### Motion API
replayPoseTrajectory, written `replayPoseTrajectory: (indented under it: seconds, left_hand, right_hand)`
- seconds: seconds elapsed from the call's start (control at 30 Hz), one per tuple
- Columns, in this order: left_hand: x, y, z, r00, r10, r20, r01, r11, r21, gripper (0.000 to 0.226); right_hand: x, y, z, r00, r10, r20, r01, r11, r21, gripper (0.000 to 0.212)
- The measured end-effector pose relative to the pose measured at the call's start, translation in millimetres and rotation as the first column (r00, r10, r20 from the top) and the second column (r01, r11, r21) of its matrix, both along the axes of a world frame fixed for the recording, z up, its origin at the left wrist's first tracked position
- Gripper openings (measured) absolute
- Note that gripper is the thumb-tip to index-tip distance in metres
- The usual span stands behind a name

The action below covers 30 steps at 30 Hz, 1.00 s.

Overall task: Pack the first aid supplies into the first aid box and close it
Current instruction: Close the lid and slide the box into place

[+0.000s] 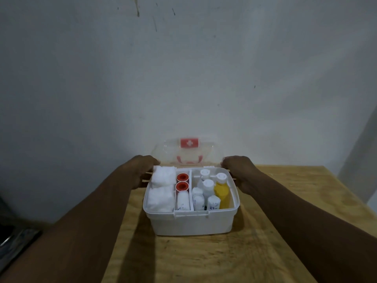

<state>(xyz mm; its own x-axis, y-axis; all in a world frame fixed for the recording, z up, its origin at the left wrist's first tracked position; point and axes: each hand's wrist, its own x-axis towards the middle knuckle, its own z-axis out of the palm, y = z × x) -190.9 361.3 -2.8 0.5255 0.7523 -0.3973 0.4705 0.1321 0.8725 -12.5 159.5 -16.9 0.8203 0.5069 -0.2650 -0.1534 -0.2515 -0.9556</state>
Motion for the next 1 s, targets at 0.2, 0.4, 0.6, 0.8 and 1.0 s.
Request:
replayPoseTrajectory:
  seconds: [0.2,0.4,0.6,0.8,1.0]
  left_hand:
    - [-5.9,1.5,15.4,0.992,0.022,0.128,-0.020,1.000,-0.018,0.028]
    - [-21.4,-3.7,31.7,0.984,0.004,0.176,0.000,1.000,-0.025,0.043]
    - [-40.9,-9.5,43.9,0.987,-0.055,0.151,0.048,0.998,0.051,0.049]
    - [-57.7,-19.6,44.7,0.991,-0.096,0.097,0.085,0.991,0.107,0.047]
    - [-68.0,-31.3,36.9,0.987,-0.158,0.037,0.151,0.978,0.142,0.042]
  right_hand:
    - [-3.9,-1.2,16.4,1.000,-0.014,-0.007,0.014,0.998,0.067,0.016]
    - [-12.9,-11.8,32.7,0.999,-0.037,0.016,0.035,0.993,0.110,0.025]
    - [-22.2,-30.2,45.3,0.996,-0.018,0.090,0.009,0.996,0.090,0.030]
    - [-36.0,-46.5,42.3,0.984,-0.006,0.180,-0.008,0.997,0.075,0.019]
    - [-46.9,-56.8,19.8,0.896,0.071,0.438,-0.075,0.997,-0.007,0.017]
